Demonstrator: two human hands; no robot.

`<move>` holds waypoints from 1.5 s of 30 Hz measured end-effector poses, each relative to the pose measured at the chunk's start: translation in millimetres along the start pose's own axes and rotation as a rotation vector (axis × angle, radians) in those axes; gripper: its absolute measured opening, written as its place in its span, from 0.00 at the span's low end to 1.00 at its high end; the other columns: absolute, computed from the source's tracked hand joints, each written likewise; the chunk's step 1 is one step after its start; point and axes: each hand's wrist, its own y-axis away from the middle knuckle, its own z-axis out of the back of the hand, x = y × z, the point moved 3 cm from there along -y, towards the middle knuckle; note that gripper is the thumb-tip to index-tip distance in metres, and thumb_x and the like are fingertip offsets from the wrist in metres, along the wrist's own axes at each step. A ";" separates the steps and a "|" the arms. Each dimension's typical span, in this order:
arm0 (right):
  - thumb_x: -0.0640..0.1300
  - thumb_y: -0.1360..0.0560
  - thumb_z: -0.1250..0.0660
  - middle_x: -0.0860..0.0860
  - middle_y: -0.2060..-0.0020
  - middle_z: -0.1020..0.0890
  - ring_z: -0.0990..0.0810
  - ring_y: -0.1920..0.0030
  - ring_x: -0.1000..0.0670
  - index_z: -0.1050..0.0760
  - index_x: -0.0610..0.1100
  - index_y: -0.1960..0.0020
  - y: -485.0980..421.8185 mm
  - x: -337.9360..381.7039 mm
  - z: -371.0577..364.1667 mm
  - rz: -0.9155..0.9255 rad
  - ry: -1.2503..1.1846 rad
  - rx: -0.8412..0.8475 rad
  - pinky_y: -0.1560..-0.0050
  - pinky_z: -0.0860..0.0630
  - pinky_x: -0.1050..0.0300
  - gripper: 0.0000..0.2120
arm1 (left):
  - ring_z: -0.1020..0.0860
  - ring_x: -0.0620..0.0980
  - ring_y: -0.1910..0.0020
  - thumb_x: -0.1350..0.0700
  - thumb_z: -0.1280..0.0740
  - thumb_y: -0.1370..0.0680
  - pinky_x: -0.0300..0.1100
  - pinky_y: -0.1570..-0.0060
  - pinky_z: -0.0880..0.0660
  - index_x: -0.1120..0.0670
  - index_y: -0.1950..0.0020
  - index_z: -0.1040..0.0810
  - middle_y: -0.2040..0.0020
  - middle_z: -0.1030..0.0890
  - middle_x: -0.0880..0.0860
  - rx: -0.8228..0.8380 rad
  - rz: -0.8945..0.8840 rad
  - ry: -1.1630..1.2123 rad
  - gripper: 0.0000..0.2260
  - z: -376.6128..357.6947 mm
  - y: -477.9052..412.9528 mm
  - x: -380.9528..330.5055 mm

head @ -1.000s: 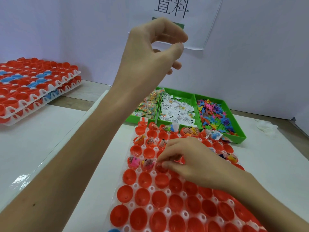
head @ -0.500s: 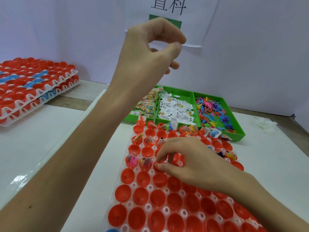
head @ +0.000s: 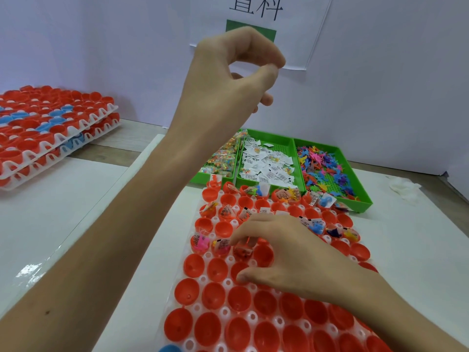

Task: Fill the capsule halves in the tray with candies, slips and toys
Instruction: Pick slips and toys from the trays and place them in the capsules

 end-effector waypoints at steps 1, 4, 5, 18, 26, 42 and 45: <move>0.57 0.31 0.22 0.61 0.49 0.22 0.25 0.48 0.62 0.22 0.56 0.40 -0.4 0.2 -0.3 -0.001 -0.001 -0.002 0.44 0.27 0.63 0.21 | 0.15 0.47 0.62 0.61 0.34 0.21 0.45 0.58 0.17 0.54 0.48 0.18 0.48 0.17 0.47 0.000 0.001 -0.002 0.05 -0.1 0.0 0.1; 0.56 0.31 0.22 0.61 0.49 0.22 0.24 0.48 0.62 0.22 0.56 0.41 -0.8 0.1 -0.6 -0.006 -0.017 0.001 0.44 0.27 0.65 0.21 | 0.15 0.47 0.62 0.61 0.34 0.21 0.46 0.58 0.17 0.54 0.49 0.18 0.49 0.17 0.47 0.001 -0.003 -0.009 0.05 -0.7 0.3 -0.4; 0.56 0.31 0.22 0.61 0.49 0.22 0.25 0.47 0.62 0.22 0.57 0.40 -0.9 0.0 -0.8 -0.004 -0.016 0.003 0.44 0.28 0.66 0.21 | 0.15 0.46 0.63 0.61 0.34 0.21 0.47 0.58 0.17 0.54 0.49 0.18 0.48 0.17 0.47 0.002 -0.004 -0.012 0.05 -0.8 0.6 -0.6; 0.56 0.27 0.26 0.63 0.48 0.26 0.29 0.48 0.66 0.26 0.59 0.35 -0.7 -3.6 -3.6 0.096 0.044 -0.011 0.45 0.34 0.73 0.22 | 0.15 0.47 0.62 0.61 0.33 0.21 0.50 0.57 0.17 0.53 0.49 0.19 0.47 0.17 0.48 -0.008 -0.005 -0.013 0.05 -1.6 2.3 -0.8; 0.60 0.26 0.29 0.65 0.48 0.24 0.25 0.46 0.63 0.24 0.60 0.39 1.1 -10.2 3.2 0.118 0.012 -0.103 0.44 0.31 0.70 0.17 | 0.15 0.47 0.63 0.61 0.33 0.21 0.49 0.57 0.17 0.53 0.49 0.19 0.48 0.17 0.47 -0.013 -0.005 -0.023 0.05 1.6 -1.1 3.4; 0.38 0.25 0.29 0.56 0.65 0.17 0.19 0.65 0.55 0.17 0.50 0.58 -26.7 -118.5 78.6 -0.254 -0.229 -0.692 0.62 0.29 0.65 0.08 | 0.22 0.44 0.49 0.60 0.31 0.22 0.36 0.47 0.31 0.53 0.44 0.14 0.43 0.15 0.50 0.323 0.472 -0.649 0.09 9.8 10.7 186.3; 0.39 0.24 0.30 0.57 0.63 0.17 0.22 0.65 0.60 0.17 0.50 0.58 -46.4 -135.9 82.1 -0.308 -0.177 -0.667 0.62 0.30 0.65 0.08 | 0.23 0.43 0.53 0.60 0.26 0.25 0.37 0.47 0.30 0.54 0.45 0.14 0.46 0.14 0.52 0.254 0.494 -0.639 0.09 11.9 14.0 196.4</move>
